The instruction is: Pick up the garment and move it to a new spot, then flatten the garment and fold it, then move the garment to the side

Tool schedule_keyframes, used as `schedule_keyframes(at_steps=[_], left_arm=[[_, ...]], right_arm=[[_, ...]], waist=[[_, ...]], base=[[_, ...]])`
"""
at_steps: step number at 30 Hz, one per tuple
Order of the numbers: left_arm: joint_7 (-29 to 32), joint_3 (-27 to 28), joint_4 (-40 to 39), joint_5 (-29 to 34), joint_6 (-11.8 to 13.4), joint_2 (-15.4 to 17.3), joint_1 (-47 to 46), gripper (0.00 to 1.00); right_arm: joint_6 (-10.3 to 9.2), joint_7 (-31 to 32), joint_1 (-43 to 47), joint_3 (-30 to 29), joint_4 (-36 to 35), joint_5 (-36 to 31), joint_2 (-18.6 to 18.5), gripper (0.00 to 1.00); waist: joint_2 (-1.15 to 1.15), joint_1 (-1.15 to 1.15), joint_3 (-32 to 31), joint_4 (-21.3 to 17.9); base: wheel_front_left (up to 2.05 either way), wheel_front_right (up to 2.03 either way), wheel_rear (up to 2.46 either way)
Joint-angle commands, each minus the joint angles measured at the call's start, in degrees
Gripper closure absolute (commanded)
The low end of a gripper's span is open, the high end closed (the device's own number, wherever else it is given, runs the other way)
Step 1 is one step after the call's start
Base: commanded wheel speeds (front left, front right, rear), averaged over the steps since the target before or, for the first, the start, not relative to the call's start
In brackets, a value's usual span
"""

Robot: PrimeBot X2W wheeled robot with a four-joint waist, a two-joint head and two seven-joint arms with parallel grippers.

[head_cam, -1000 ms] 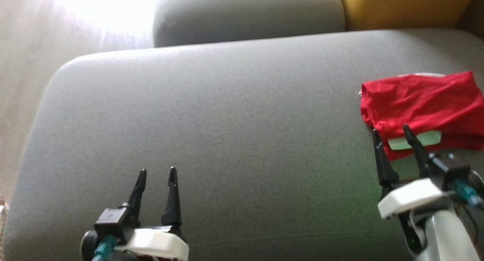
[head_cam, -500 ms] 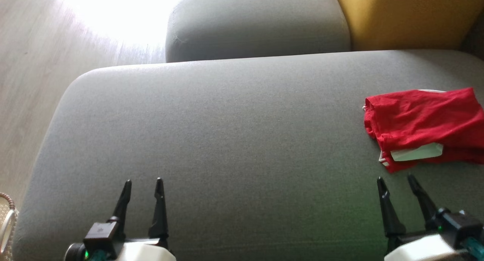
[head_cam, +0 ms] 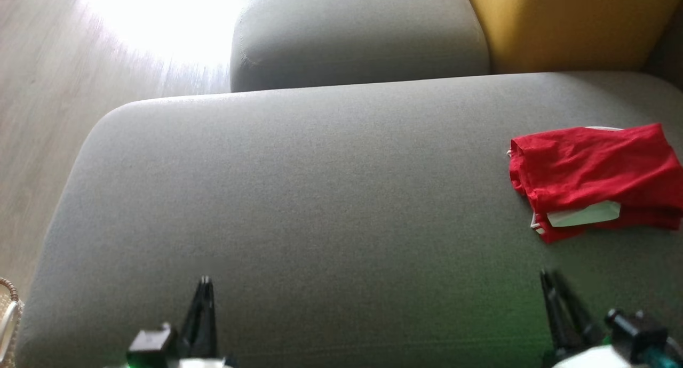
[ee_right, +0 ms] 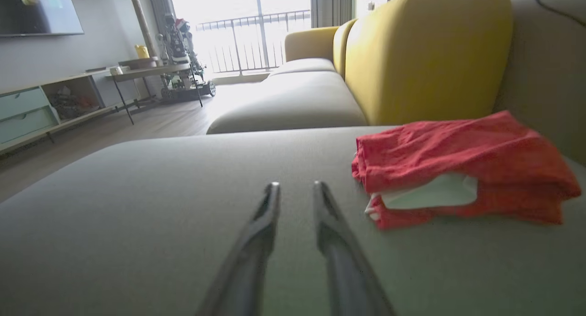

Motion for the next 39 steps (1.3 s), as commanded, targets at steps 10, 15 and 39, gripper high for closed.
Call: schedule_keyframes(at_steps=[10, 15, 39], left_arm=[[1.0, 0.8, 1.5, -6.0, -0.7, 0.4, -0.3, 1.0], [1.6, 1.2, 2.1, -9.5, -1.3, 0.5, -1.2, 1.0], [4.9, 3.8, 4.0, -26.1, -3.9, 1.2, -5.0, 1.0]], right_arm=[[0.0, 1.5, -0.7, 0.1, 1.9, 5.8, 0.0, 1.0], [0.0, 2.3, -1.3, 0.1, 2.0, 9.2, -0.1, 1.0], [-0.01, 6.3, -4.7, -0.1, 3.0, 25.6, -0.2, 1.0]], waist=[[0.0, 0.0, 0.4, -0.1], [0.0, 0.0, 0.7, -0.1], [0.0, 0.0, 1.8, -0.2]], base=[[0.0, 0.0, 0.0], [0.0, 0.0, 0.0], [0.0, 0.0, 0.0]])
